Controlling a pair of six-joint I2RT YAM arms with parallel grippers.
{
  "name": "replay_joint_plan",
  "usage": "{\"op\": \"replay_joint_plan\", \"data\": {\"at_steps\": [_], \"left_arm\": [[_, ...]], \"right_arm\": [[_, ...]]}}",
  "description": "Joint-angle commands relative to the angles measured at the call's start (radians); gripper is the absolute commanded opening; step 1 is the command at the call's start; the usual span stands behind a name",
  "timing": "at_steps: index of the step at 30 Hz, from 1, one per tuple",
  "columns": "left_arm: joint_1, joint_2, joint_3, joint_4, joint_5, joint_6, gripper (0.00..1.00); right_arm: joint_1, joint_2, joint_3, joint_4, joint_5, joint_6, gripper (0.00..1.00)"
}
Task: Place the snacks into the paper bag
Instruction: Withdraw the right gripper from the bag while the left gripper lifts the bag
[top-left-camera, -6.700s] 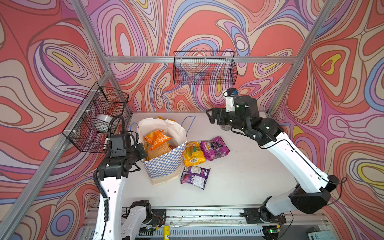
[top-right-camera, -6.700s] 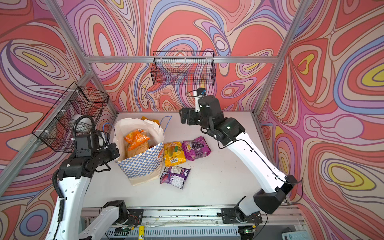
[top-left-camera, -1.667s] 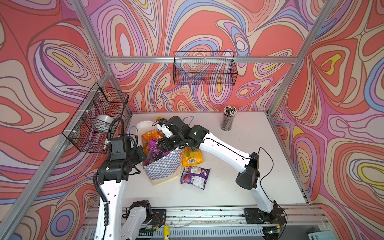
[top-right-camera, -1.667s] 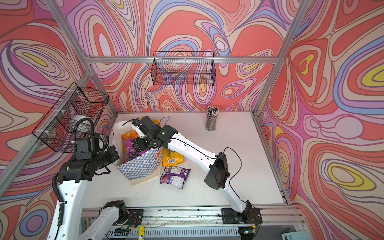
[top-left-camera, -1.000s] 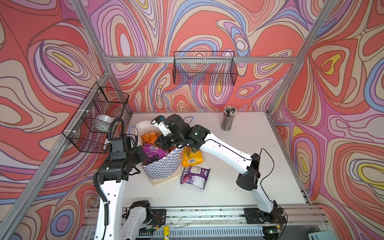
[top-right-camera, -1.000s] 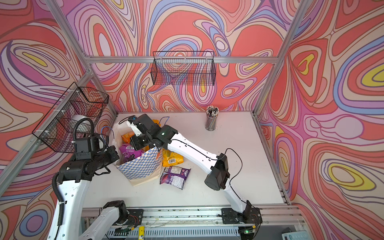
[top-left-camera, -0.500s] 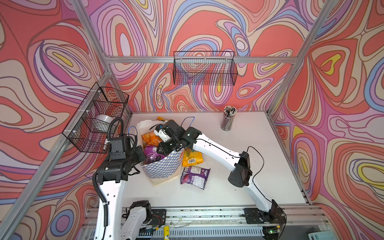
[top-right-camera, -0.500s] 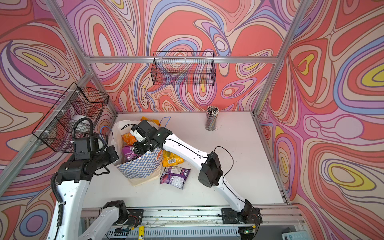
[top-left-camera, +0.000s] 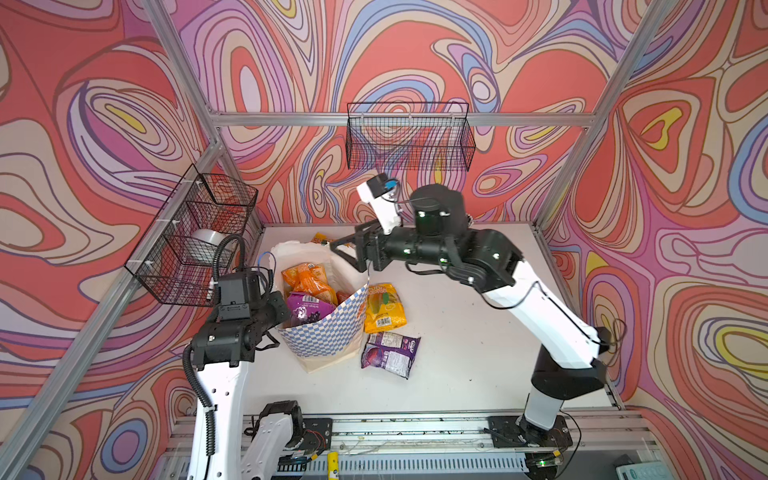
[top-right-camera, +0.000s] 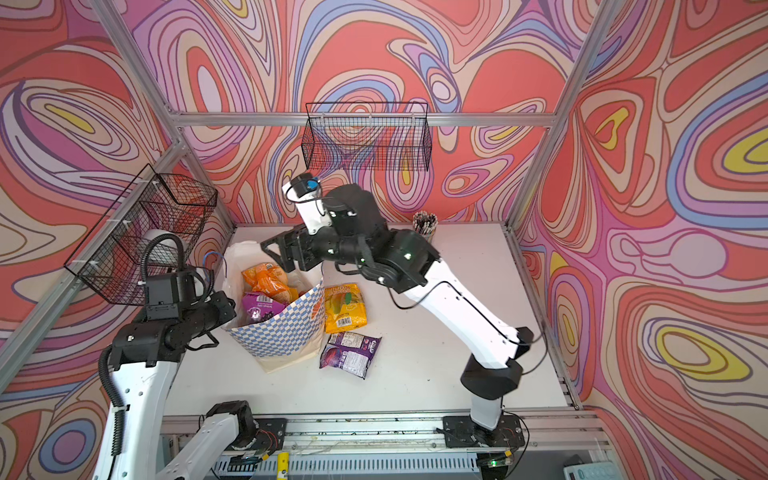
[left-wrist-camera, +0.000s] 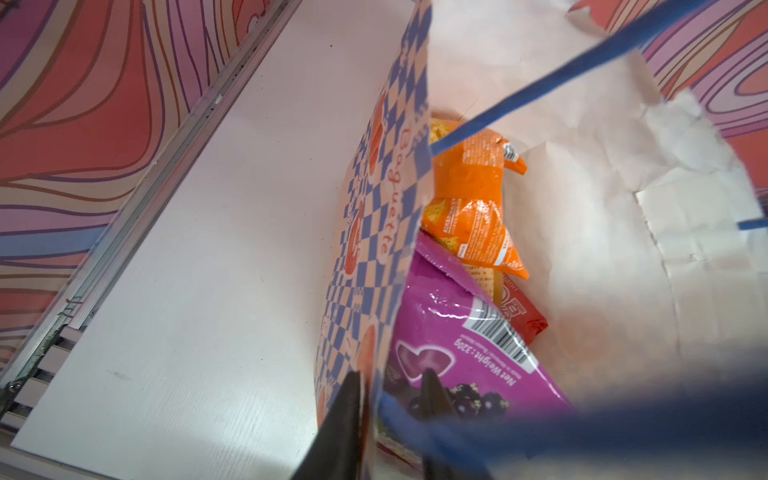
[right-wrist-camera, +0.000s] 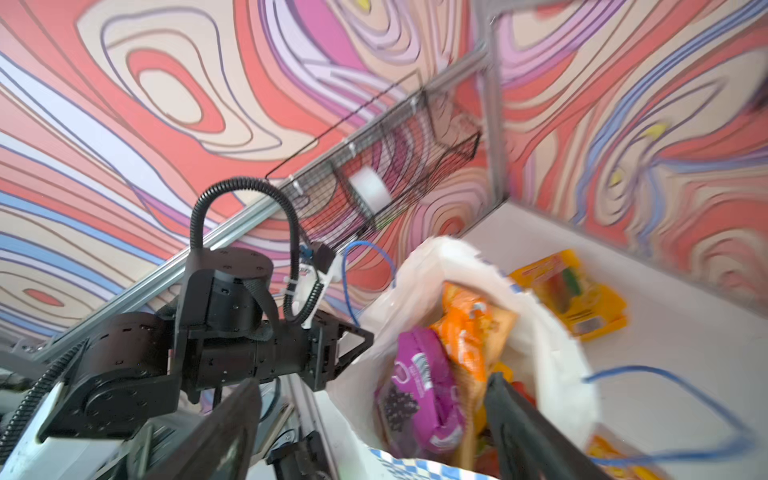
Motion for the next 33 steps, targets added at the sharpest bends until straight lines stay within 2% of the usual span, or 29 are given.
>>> {"op": "replay_joint_plan", "data": {"at_steps": [1, 4, 6, 10, 14, 18, 23, 27, 28, 31, 33], "left_arm": [[-0.004, -0.002, 0.052, -0.041, -0.042, -0.006, 0.52], [-0.004, 0.007, 0.07, -0.055, -0.075, -0.008, 0.66], [-0.002, 0.014, 0.085, -0.066, -0.097, -0.012, 0.72], [0.007, 0.033, 0.136, -0.079, -0.123, -0.007, 0.82], [0.036, 0.071, 0.191, -0.09, -0.124, 0.009, 0.84], [0.049, 0.11, 0.241, -0.078, -0.076, 0.002, 0.72], [0.048, 0.153, 0.284, -0.085, -0.062, 0.0, 0.51], [0.048, 0.166, 0.304, -0.07, -0.047, 0.0, 0.32], [0.049, 0.176, 0.31, -0.066, -0.036, 0.001, 0.26], [0.049, 0.201, 0.34, -0.054, -0.001, -0.005, 0.18], [0.049, 0.221, 0.369, -0.046, 0.01, -0.008, 0.11]], "right_arm": [[-0.101, -0.04, -0.163, -0.049, 0.153, 0.05, 0.95], [-0.188, -0.115, -0.345, 0.053, 0.071, 0.116, 0.98], [-0.207, -0.12, -0.418, 0.106, 0.021, 0.145, 0.98], [-0.213, -0.053, -0.431, 0.146, -0.022, 0.16, 0.98], [-0.245, 0.016, -0.436, 0.207, -0.095, 0.207, 0.98], [-0.253, 0.096, -0.408, 0.243, -0.143, 0.23, 0.94], [-0.255, 0.135, -0.383, 0.271, -0.189, 0.261, 0.77], [-0.255, 0.134, -0.388, 0.322, -0.246, 0.275, 0.5], [-0.254, 0.138, -0.386, 0.337, -0.271, 0.276, 0.41], [-0.254, 0.152, -0.351, 0.374, -0.355, 0.269, 0.16], [-0.254, 0.162, -0.32, 0.396, -0.416, 0.269, 0.05]]}}
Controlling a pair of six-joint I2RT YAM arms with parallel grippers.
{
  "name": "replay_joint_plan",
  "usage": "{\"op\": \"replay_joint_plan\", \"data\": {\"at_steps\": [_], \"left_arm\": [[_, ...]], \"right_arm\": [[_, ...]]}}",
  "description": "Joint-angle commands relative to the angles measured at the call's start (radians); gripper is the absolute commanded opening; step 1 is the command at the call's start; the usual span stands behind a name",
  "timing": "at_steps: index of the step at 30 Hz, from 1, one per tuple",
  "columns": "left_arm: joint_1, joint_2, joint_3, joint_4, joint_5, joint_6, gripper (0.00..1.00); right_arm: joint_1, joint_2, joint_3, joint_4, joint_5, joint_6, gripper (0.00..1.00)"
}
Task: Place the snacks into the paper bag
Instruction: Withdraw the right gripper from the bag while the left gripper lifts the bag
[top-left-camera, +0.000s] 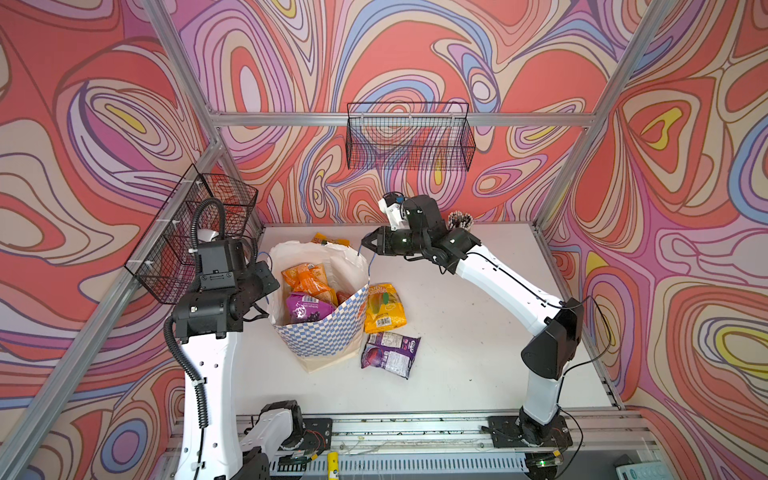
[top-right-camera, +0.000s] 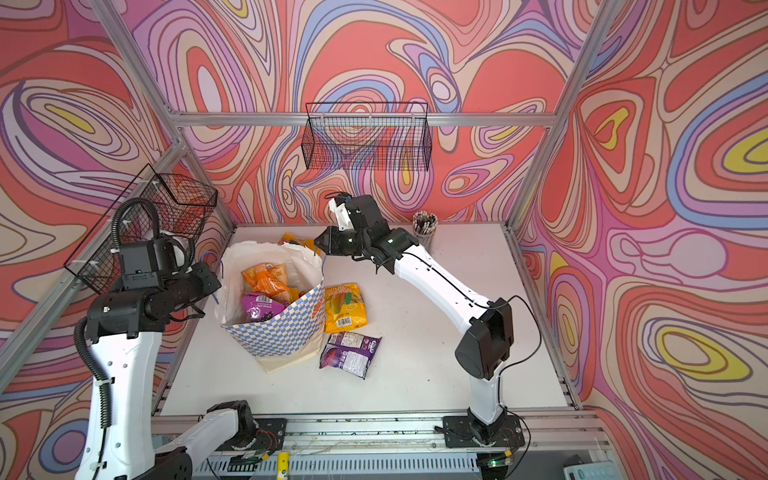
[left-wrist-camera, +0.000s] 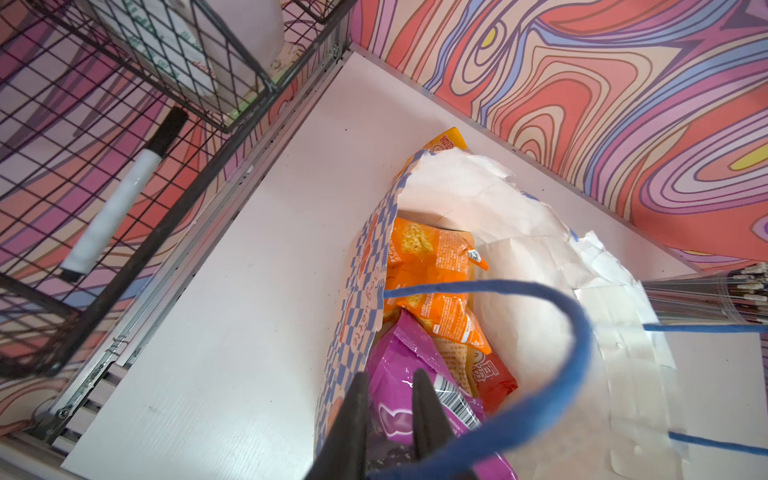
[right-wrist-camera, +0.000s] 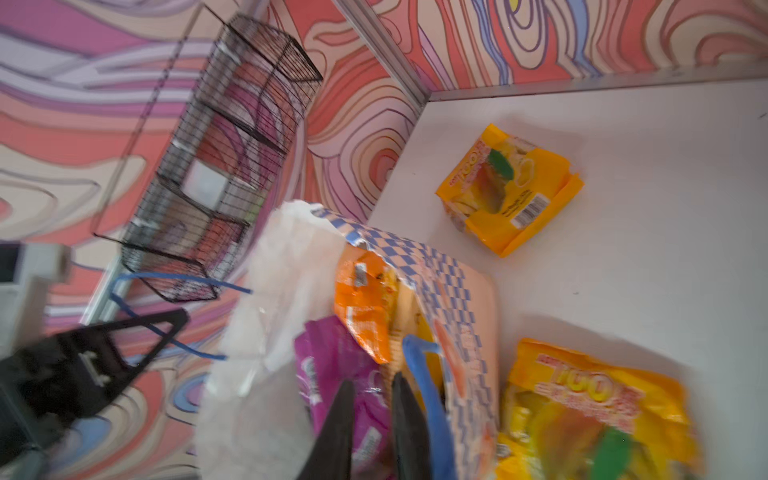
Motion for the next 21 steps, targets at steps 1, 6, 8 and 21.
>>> {"op": "replay_joint_plan", "data": {"at_steps": [1, 6, 8, 21], "left_arm": [[0.007, 0.027, 0.064, 0.012, 0.039, -0.003, 0.08], [0.007, 0.069, 0.186, 0.001, 0.068, 0.02, 0.0], [0.007, 0.08, 0.251, -0.005, 0.09, 0.029, 0.0], [-0.003, 0.23, 0.628, -0.019, 0.409, -0.007, 0.0]], "right_arm": [[-0.001, 0.022, 0.073, 0.09, -0.141, 0.003, 0.01], [-0.001, 0.052, 0.176, 0.114, -0.222, 0.005, 0.0], [-0.001, 0.077, 0.245, 0.121, -0.258, 0.015, 0.0], [-0.197, 0.083, 0.495, 0.098, -0.287, 0.157, 0.0]]}}
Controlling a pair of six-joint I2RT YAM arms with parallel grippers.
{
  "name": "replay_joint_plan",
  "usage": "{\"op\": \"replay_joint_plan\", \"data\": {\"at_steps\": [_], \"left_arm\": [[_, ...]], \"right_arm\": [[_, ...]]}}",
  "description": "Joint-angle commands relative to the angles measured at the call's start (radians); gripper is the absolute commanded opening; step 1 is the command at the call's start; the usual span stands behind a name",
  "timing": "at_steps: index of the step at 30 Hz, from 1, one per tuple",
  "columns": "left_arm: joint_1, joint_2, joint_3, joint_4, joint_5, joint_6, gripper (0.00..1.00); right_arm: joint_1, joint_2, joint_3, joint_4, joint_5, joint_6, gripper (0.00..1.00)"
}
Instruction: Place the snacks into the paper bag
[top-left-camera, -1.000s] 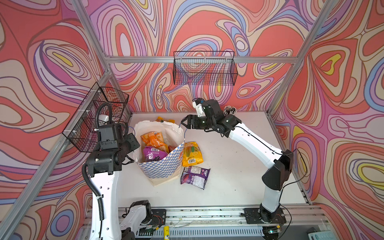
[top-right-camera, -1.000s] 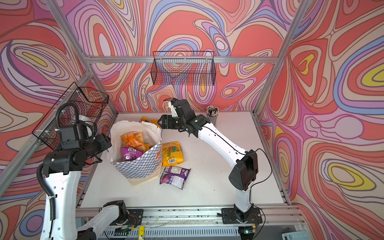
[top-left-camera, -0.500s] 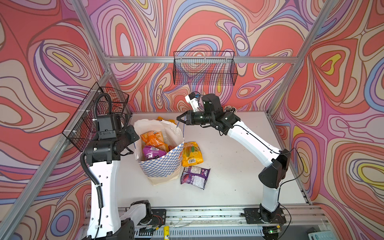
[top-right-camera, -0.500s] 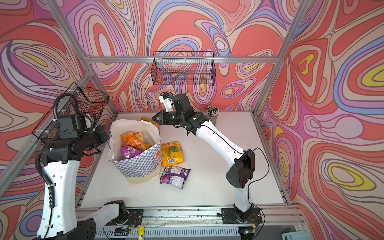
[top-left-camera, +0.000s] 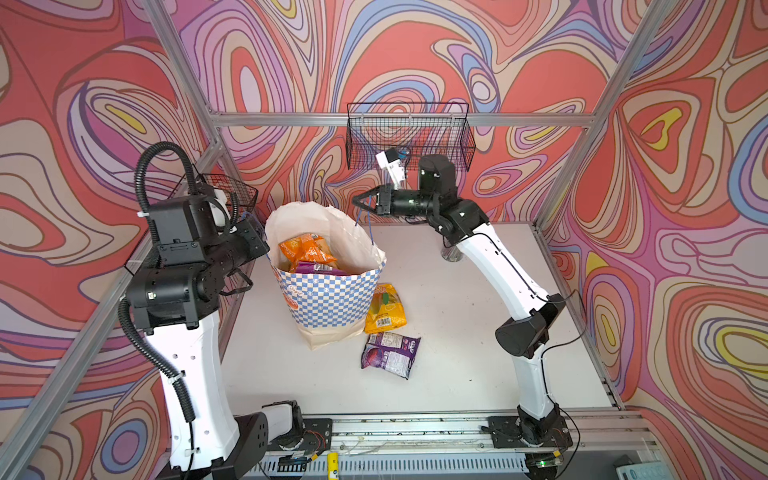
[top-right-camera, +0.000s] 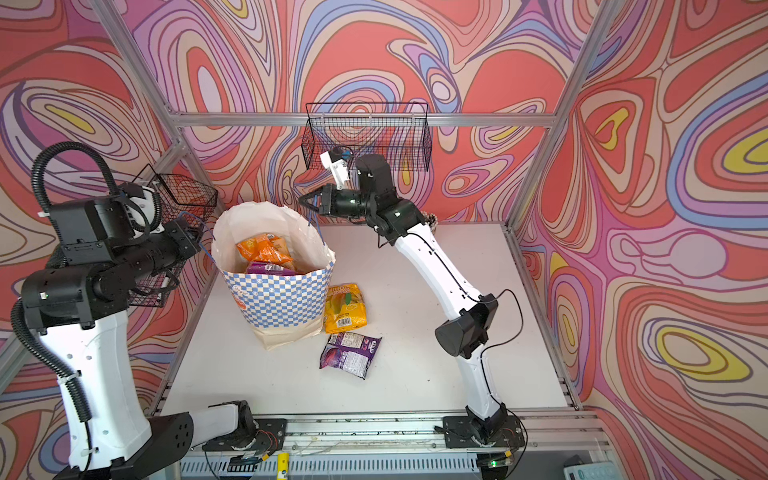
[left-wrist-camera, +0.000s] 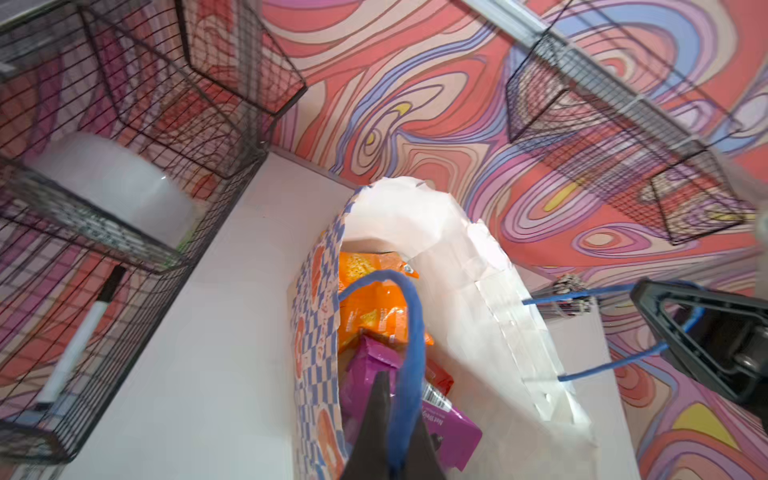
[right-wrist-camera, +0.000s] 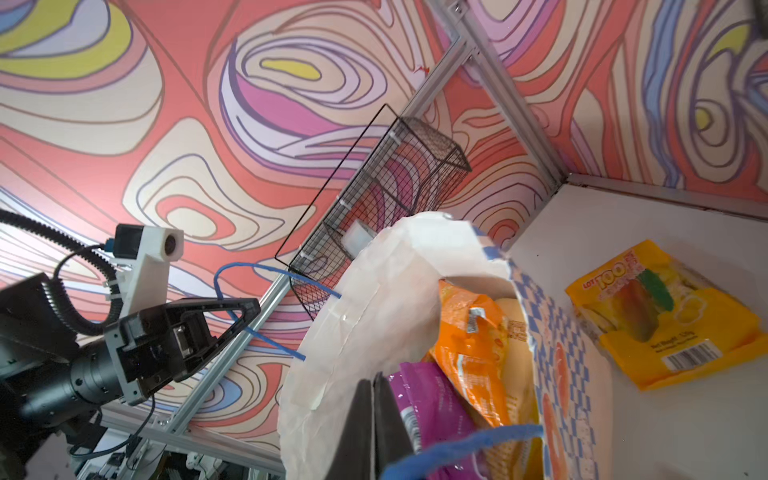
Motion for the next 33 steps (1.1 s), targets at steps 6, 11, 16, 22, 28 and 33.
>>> {"op": "replay_joint_plan", "data": {"at_steps": [6, 11, 16, 22, 28, 33], "left_arm": [[-0.162, 0.046, 0.056, 0.246, 0.278, -0.095, 0.0], [-0.345, 0.117, 0.086, 0.305, 0.263, -0.119, 0.0], [-0.508, 0.225, 0.102, 0.345, 0.235, -0.127, 0.0], [-0.648, 0.407, 0.182, 0.383, 0.264, -0.16, 0.0], [-0.703, 0.464, 0.102, 0.411, 0.21, -0.158, 0.0], [-0.704, 0.386, -0.052, 0.387, 0.046, -0.111, 0.0]], "right_arm": [[-0.216, -0.249, -0.103, 0.047, -0.011, 0.037, 0.0], [-0.348, -0.367, -0.18, -0.02, -0.007, 0.043, 0.0], [-0.497, -0.491, -0.336, -0.033, -0.01, 0.051, 0.0], [-0.695, -0.632, -0.597, 0.065, -0.044, 0.1, 0.0], [-0.697, -0.709, -0.835, 0.13, -0.047, 0.078, 0.0], [-0.628, -0.766, -0.94, 0.13, -0.04, 0.061, 0.0]]}}
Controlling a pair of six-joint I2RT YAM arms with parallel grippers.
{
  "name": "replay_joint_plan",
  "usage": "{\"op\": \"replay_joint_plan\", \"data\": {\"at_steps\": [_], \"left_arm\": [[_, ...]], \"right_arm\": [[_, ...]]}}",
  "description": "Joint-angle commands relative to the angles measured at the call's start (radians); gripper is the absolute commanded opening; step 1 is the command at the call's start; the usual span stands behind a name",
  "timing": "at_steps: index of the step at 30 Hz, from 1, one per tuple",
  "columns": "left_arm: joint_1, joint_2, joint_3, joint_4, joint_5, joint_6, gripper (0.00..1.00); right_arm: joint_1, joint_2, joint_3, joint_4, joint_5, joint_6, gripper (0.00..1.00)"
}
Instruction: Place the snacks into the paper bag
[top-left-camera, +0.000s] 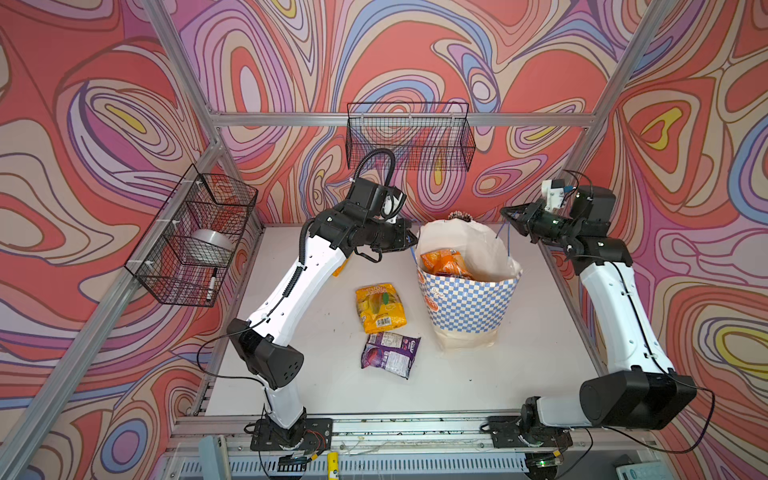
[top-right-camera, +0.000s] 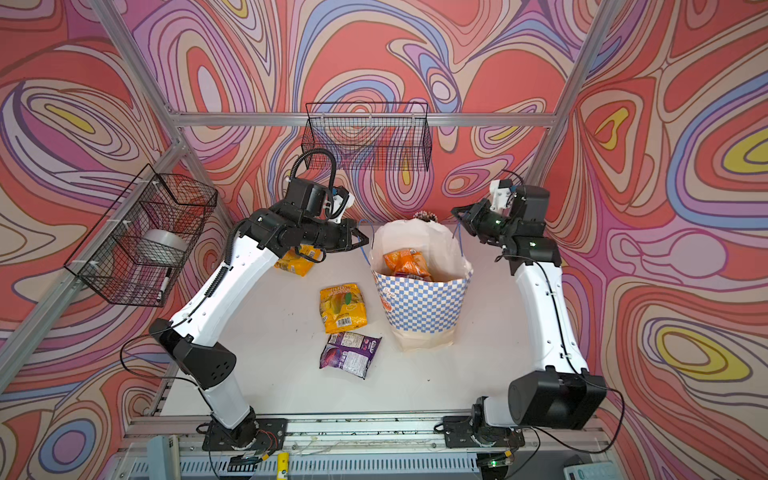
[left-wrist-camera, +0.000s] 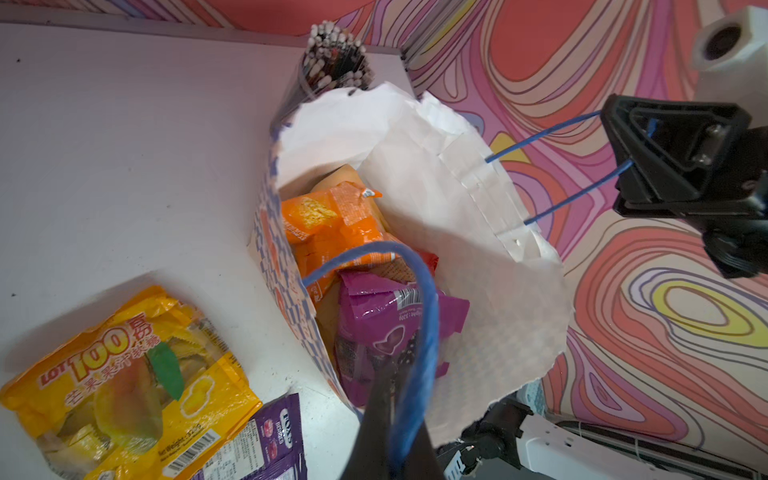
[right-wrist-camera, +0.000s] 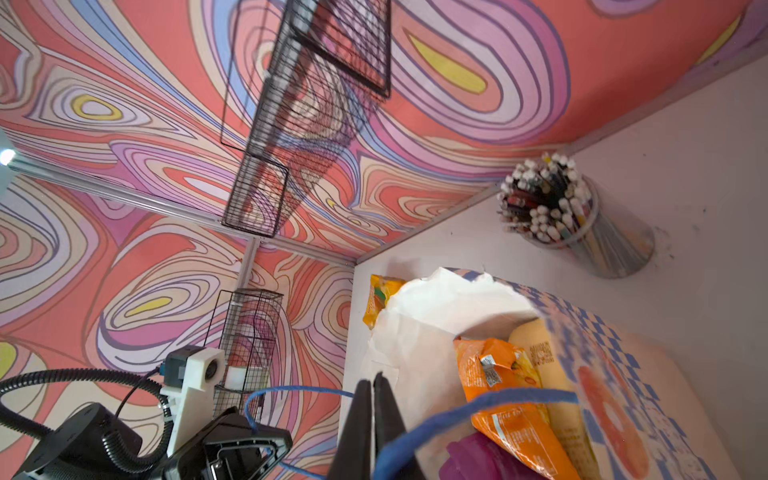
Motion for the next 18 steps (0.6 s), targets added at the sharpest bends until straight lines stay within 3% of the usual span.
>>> {"op": "replay_joint_plan", "data": {"at_steps": [1, 6, 9, 13, 18], "left_arm": [[0.011, -0.131, -0.057, 0.093, -0.133, 0.03, 0.0], [0.011, -0.228, -0.216, 0.096, -0.194, 0.042, 0.0], [0.011, -0.288, -0.268, 0.1, -0.234, 0.032, 0.0], [0.011, -0.34, -0.274, 0.102, -0.298, 0.035, 0.0], [0.012, -0.326, -0.288, 0.108, -0.235, 0.018, 0.0]], "right_arm": [[0.066, -0.097, 0.005, 0.114, -0.01, -0.031, 0.0], [0.092, -0.176, -0.097, 0.15, -0.014, 0.002, 0.0], [0.104, -0.208, -0.16, 0.225, -0.061, 0.061, 0.0], [0.111, -0.223, -0.175, 0.188, -0.057, 0.04, 0.0], [0.111, -0.232, -0.207, 0.157, -0.062, 0.014, 0.0]]}}
